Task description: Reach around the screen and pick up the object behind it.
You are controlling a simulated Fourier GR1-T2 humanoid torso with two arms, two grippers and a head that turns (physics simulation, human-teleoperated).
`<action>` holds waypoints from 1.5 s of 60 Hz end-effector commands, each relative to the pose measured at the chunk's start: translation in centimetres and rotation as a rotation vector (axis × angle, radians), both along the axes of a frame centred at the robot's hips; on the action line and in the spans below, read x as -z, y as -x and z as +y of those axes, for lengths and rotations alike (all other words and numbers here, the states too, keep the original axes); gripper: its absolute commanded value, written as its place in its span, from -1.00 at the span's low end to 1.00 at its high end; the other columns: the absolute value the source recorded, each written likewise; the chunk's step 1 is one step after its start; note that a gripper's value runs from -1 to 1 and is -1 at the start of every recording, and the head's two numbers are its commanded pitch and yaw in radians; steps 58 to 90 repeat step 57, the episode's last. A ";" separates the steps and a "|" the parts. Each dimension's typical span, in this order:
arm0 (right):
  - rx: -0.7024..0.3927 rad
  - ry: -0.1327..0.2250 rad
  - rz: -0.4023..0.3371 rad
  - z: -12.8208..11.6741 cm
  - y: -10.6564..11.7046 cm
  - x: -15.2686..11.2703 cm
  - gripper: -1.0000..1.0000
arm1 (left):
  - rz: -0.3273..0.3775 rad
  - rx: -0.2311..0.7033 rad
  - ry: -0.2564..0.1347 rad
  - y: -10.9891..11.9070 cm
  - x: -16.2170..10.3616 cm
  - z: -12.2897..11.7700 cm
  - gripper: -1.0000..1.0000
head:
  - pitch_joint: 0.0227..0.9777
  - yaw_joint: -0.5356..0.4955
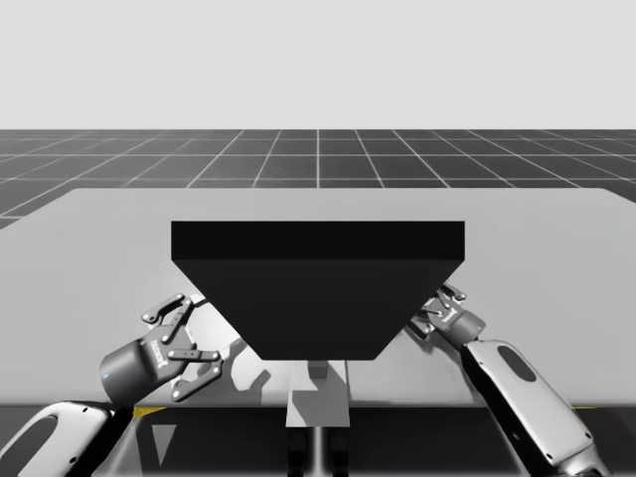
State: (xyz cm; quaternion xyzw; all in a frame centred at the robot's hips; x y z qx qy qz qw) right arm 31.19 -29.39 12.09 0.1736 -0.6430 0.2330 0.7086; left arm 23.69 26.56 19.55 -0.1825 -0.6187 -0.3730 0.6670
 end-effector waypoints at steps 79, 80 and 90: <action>0.506 -0.262 -0.667 -7.2 1.8 -21.4 1.00 | -0.028 0.003 0.009 0.3 -0.7 -0.3 -1.00 | -0.73 0.00; 0.506 -0.262 -0.667 -7.2 1.8 -21.4 1.00 | -0.028 0.003 0.009 0.3 -0.7 -0.3 -1.00 | -0.73 0.00; 0.506 -0.262 -0.667 -7.2 1.8 -21.4 1.00 | -0.028 0.003 0.009 0.3 -0.7 -0.3 -1.00 | -0.73 0.00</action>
